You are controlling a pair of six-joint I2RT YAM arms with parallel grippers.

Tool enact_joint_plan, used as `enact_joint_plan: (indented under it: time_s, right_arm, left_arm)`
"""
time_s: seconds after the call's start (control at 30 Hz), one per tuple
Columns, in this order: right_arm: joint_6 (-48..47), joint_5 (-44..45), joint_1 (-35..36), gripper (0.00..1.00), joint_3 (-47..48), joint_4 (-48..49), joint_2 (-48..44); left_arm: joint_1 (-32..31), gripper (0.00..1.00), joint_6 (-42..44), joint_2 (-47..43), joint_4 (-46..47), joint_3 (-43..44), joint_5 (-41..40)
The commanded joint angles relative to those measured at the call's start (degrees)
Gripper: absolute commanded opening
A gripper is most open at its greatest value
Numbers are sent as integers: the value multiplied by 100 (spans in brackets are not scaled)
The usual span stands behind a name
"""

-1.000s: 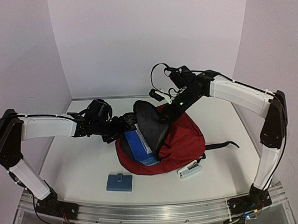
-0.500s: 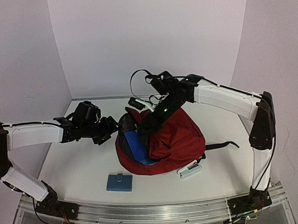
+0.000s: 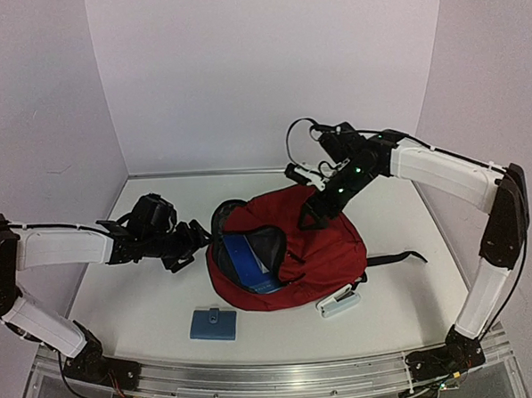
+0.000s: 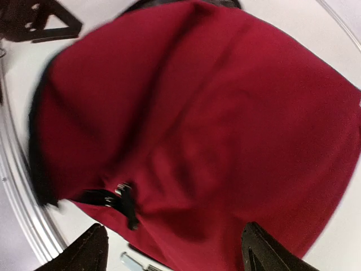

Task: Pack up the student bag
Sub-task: Adjust the student bag at the center of the board.

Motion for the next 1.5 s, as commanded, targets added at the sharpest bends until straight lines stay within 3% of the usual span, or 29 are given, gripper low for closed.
enact_joint_plan:
  time_s: [0.0, 0.23, 0.37, 0.53, 0.7, 0.8, 0.97, 1.2, 1.3, 1.47]
  right_arm:
    - [-135, 565, -460, 83, -551, 77, -505]
    - [89, -1058, -483, 85, -814, 59, -898]
    - [-71, 152, -489, 85, -1023, 125, -853]
    - [-91, 1160, -511, 85, -1494, 577, -667]
    - [-103, 1214, -626, 85, -1703, 726, -683]
    - [-119, 1192, -699, 85, -1775, 826, -696]
    - [-93, 1219, -708, 80, -1605, 894, -545]
    - [167, -1111, -432, 64, 7, 933, -262]
    - [154, -1026, 158, 55, 792, 937, 299]
    - [248, -622, 825, 50, 1734, 962, 1481]
  left_arm:
    - [21, 84, -68, 288, 640, -82, 325]
    - [21, 82, -175, 543, 920, -12, 430]
    - [24, 76, -251, 486, 831, -18, 274]
    - [200, 46, -20, 1031, 522, 462, 353]
    - [648, 14, 174, 1999, 518, 1114, 902]
    - [981, 1, 382, 2391, 397, 1464, 1057]
    - [1560, 0, 749, 2394, -144, 1879, 1192]
    - [1559, 0, 545, 1988, 568, 1240, 1794]
    - [1551, 0, 426, 1819, 808, 946, 1863]
    - [1542, 5, 481, 1440, 565, 876, 1735]
